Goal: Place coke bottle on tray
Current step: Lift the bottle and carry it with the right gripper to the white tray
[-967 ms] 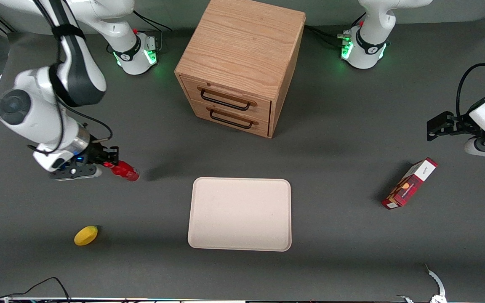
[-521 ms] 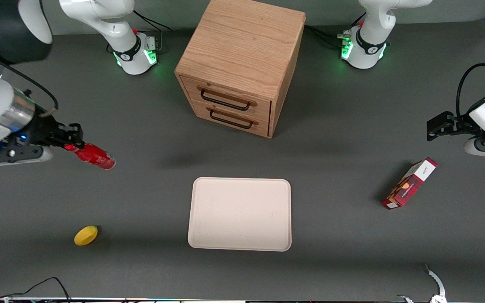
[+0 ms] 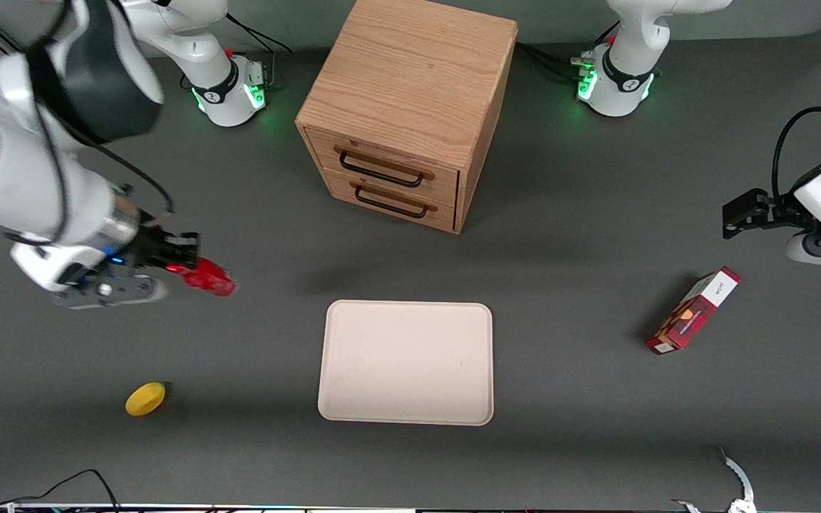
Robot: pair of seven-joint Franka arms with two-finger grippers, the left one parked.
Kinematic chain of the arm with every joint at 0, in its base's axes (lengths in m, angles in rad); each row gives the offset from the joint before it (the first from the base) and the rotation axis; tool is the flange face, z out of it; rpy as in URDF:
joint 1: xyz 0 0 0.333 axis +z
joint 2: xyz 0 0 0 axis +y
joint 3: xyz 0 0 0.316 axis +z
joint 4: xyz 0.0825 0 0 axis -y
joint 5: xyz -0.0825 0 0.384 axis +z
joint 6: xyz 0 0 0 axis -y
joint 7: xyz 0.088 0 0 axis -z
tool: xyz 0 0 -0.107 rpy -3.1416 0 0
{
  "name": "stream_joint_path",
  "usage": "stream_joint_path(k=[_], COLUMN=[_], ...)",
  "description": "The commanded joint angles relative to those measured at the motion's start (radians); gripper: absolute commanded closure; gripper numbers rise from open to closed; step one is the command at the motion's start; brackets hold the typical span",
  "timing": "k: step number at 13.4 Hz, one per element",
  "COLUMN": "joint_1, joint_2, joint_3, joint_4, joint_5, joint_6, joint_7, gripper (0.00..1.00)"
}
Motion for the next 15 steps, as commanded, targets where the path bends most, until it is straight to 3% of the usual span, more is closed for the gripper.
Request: stream_joint_path(k=[1, 15], joint_1=[0.074, 0.154], joint_2=[0.149, 0.421], joint_3=[-0.004, -0.018], joint_4=[0.149, 0.150], joint_5=[-0.021, -0.033], joint_6=[0.014, 0.496], joint_7=[0.135, 0.196], gripper=[1.00, 1.00])
